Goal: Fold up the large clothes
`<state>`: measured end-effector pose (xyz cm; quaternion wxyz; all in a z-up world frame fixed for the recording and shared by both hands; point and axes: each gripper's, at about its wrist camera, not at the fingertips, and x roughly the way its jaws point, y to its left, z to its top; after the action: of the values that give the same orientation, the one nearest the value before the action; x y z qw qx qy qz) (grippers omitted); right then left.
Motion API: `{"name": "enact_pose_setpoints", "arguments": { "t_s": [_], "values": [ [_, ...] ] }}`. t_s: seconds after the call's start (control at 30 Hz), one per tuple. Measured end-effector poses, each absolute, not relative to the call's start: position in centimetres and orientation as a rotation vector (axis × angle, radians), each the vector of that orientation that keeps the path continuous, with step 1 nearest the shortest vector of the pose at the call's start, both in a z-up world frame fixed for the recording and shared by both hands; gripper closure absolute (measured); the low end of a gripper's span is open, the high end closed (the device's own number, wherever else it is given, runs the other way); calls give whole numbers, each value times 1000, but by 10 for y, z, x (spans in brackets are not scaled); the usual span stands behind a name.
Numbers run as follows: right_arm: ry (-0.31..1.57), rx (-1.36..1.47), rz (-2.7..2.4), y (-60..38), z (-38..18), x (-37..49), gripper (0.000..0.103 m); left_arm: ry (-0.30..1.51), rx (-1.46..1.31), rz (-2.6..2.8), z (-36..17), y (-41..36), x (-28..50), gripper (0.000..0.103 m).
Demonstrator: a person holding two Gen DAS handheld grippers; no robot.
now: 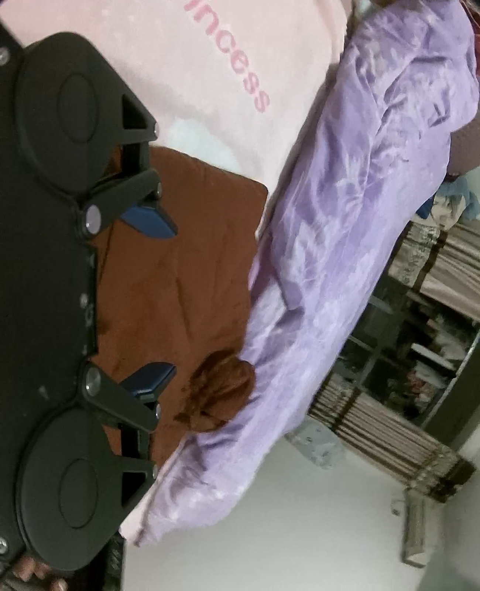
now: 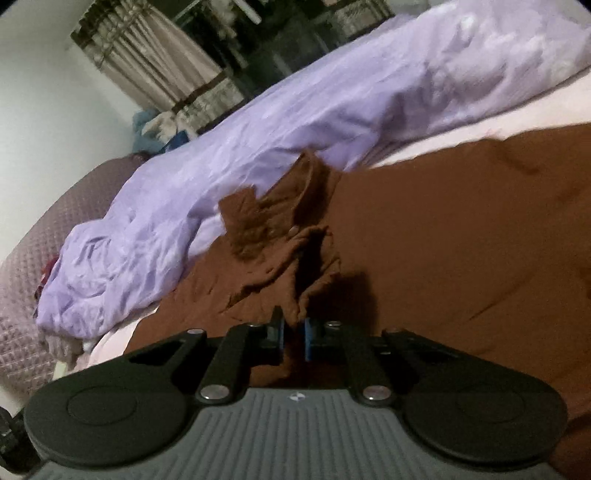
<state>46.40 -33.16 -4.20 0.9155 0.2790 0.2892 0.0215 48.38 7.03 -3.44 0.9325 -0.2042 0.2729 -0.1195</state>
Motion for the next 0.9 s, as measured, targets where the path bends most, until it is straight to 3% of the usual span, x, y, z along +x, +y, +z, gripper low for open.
{"name": "enact_pose_setpoints", "arguments": {
  "t_s": [0.27, 0.33, 0.4, 0.43, 0.63, 0.9],
  "values": [
    [701, 642, 3, -362, -97, 477, 89, 634, -340, -210, -74, 58, 503, 28],
    [681, 661, 18, -364, -95, 471, 83, 631, -304, -202, -72, 54, 505, 28],
    [666, 653, -5, -365, -86, 465, 69, 642, -290, -195, -67, 51, 506, 28],
    [649, 636, -21, -366, -81, 459, 68, 642, -294, -194, -63, 51, 505, 29],
    [521, 482, 0, -346, -44, 449, 68, 584, -286, -229, -35, 42, 496, 28],
    [628, 439, -19, -331, -73, 479, 69, 670, -204, -180, -67, 30, 511, 28]
  ]
}}
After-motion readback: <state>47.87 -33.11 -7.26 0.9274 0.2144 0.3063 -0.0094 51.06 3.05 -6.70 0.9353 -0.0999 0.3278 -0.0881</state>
